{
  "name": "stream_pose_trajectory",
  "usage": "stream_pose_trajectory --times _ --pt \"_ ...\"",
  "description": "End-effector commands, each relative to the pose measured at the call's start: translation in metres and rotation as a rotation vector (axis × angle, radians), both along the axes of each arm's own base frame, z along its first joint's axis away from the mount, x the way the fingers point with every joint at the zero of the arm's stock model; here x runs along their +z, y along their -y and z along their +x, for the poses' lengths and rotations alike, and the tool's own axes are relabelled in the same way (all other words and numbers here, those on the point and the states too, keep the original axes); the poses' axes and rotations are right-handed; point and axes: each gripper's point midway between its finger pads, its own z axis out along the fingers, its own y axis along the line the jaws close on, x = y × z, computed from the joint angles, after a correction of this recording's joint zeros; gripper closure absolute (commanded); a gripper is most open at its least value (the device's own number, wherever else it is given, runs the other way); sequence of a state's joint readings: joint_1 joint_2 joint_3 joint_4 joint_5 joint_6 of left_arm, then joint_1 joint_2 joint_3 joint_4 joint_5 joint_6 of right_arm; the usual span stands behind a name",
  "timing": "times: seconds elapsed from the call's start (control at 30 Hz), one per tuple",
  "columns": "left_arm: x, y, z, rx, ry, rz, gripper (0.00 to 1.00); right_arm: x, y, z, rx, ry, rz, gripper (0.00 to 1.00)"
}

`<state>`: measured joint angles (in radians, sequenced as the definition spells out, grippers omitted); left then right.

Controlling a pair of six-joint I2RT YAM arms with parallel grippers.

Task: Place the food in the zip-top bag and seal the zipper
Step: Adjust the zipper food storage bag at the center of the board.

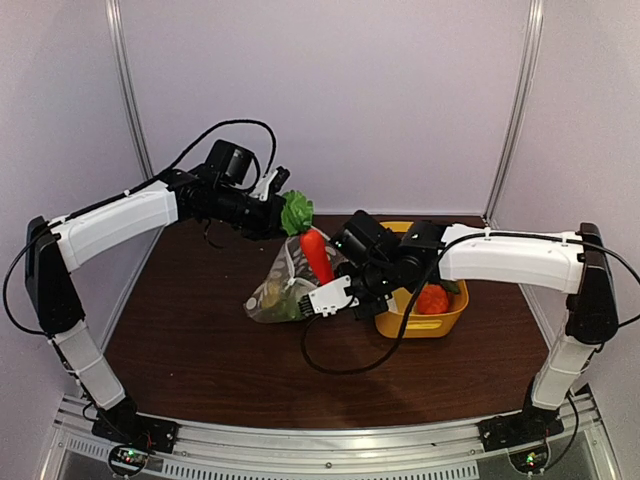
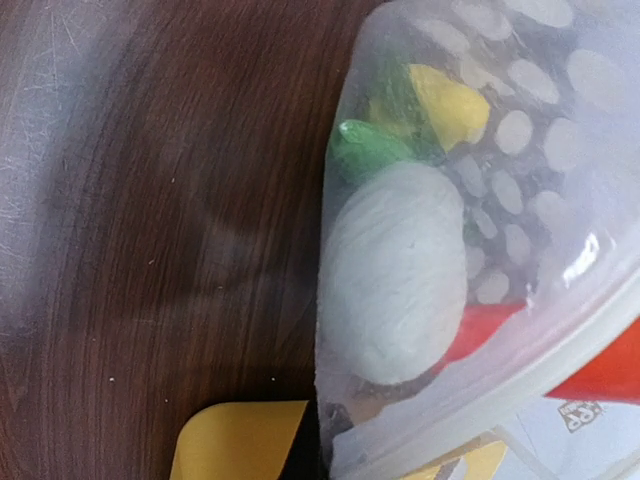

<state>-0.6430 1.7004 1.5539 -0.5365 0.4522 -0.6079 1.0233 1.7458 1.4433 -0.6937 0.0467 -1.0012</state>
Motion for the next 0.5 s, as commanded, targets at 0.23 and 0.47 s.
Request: stream_pose_trajectory --times 0.23,0.47 --pt "0.044 0.012 0.004 -0.095 0.111 -0.057 1.0 0.11 -0.038 -0.006 0.003 0.078 0.187 1.0" --pt "0.069 -0.027 0.023 0.077 0.31 0.087 1.0 0.084 -0.036 0.003 -0.021 0.094 0.156 1.0"
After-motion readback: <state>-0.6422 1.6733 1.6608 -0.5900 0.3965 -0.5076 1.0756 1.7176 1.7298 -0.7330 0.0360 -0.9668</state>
